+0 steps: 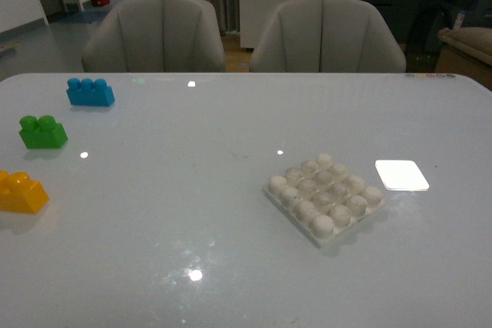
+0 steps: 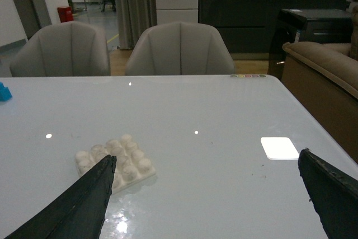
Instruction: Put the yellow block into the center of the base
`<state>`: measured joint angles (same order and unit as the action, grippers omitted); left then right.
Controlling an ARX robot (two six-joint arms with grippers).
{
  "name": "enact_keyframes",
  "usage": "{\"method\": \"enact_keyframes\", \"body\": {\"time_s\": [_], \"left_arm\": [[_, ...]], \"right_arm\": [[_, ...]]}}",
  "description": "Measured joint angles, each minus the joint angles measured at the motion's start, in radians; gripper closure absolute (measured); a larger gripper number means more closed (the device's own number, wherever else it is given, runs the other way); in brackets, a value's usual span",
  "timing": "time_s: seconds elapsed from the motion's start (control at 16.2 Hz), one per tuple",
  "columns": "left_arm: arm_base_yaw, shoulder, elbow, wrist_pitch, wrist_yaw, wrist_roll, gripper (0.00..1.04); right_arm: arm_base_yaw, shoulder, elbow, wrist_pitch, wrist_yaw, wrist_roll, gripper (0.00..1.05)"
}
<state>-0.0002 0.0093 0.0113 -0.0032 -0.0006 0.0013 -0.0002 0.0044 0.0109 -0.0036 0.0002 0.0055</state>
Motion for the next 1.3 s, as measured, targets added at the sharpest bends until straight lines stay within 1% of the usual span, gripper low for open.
{"method": "enact_keyframes", "body": {"time_s": [1.3], "left_arm": [[0.000,0.000,0.000,0.000,0.000,0.000,0.07]], "right_arm": [[0.000,0.000,0.000,0.000,0.000,0.000,0.06]]}}
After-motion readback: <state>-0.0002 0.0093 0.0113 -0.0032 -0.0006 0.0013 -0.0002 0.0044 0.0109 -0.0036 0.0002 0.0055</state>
